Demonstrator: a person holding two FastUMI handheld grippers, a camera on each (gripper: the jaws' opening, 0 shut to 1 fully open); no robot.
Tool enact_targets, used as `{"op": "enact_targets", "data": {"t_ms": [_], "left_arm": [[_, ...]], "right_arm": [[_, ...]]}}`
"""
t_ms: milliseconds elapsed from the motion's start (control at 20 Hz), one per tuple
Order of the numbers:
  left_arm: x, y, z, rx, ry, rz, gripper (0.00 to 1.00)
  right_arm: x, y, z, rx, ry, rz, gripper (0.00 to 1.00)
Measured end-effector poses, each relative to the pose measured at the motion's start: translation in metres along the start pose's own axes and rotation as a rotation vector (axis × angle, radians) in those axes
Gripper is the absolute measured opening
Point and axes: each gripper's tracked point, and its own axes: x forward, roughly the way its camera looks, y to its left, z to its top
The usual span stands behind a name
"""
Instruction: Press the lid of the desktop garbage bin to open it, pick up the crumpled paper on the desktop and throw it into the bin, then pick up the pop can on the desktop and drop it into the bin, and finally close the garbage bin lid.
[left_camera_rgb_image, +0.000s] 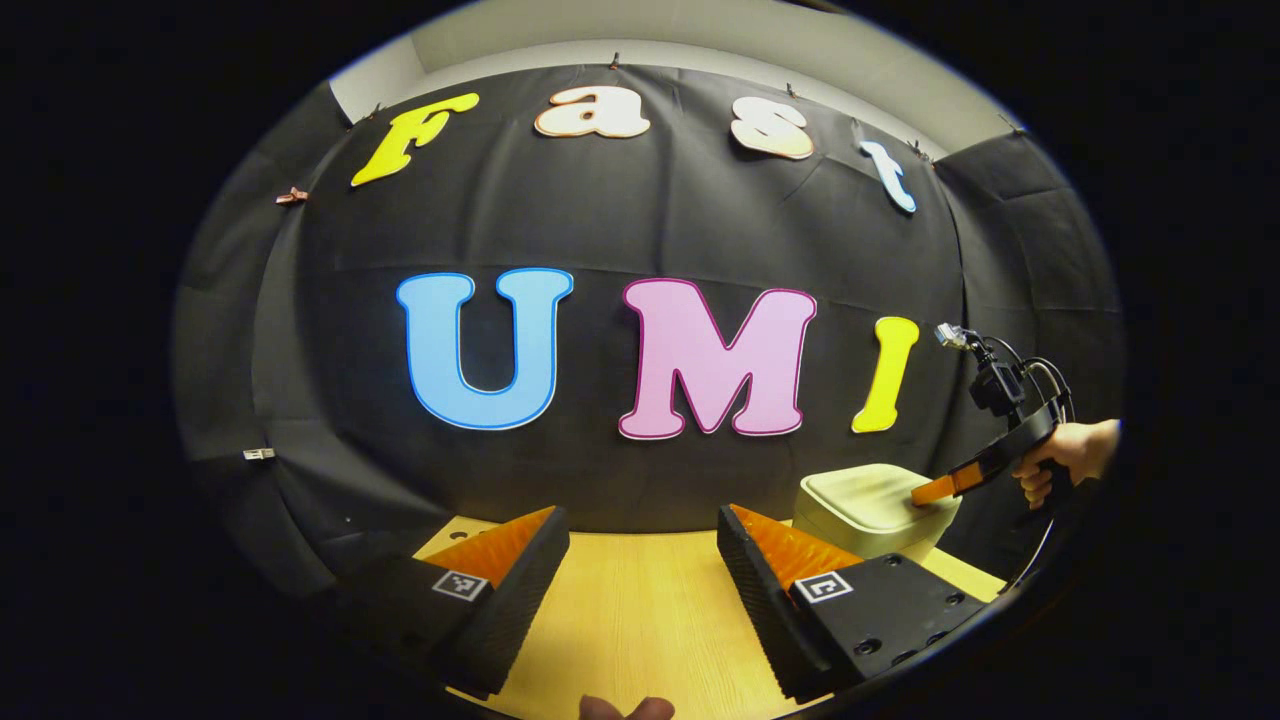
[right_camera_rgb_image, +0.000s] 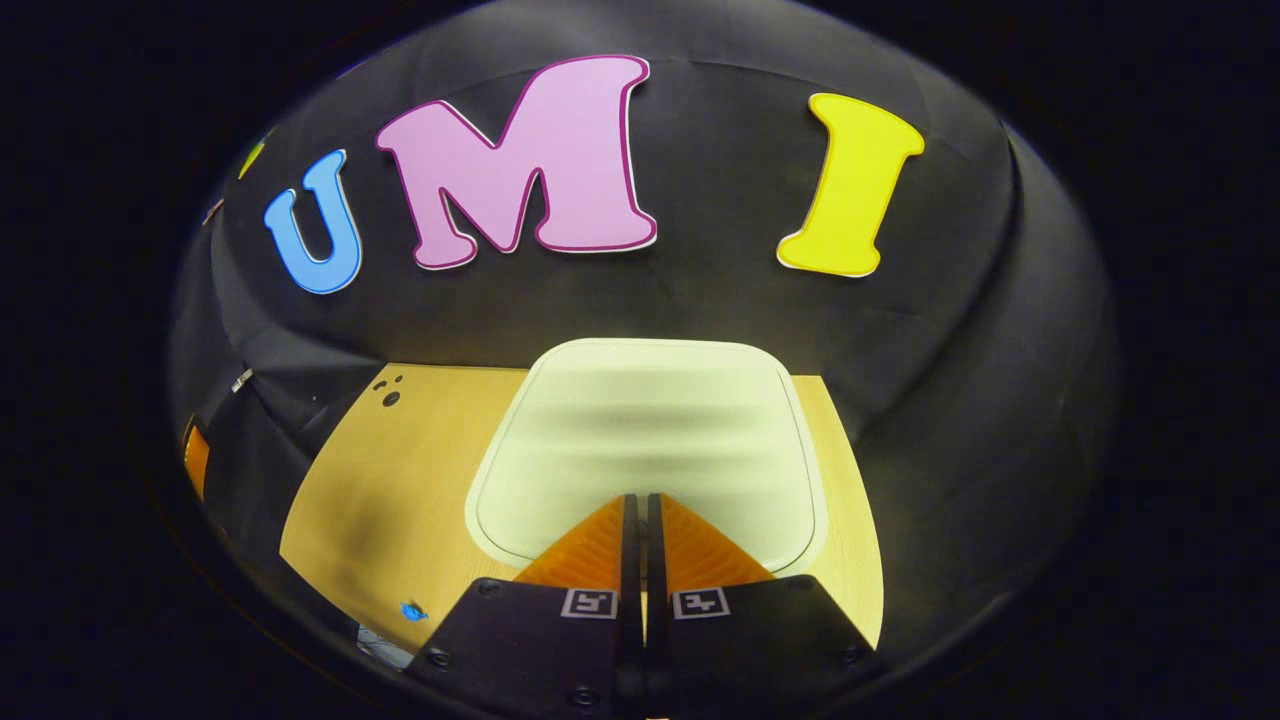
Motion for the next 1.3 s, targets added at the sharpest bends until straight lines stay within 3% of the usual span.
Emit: {"op": "enact_targets", "data": {"t_ms": [450,700,1300], "left_arm": [[-0.002,0.001,0.002,0.005,-0.001,0.005,0.95],[-0.004,0.002,0.004,0.004,-0.002,0.015,0.95],[-0.013,0.011,0.005,0.001,-0.008,0.048,0.95]], "right_arm": [[-0.018,0.006,0.036,0.03,-0.136,0.008,0.05],[-0.036,0.007,0.075,-0.025,-0.288,-0.016,0.05],[-0.084,0.006,0.145,-0.032,-0.591,-0.028,0.05]]}}
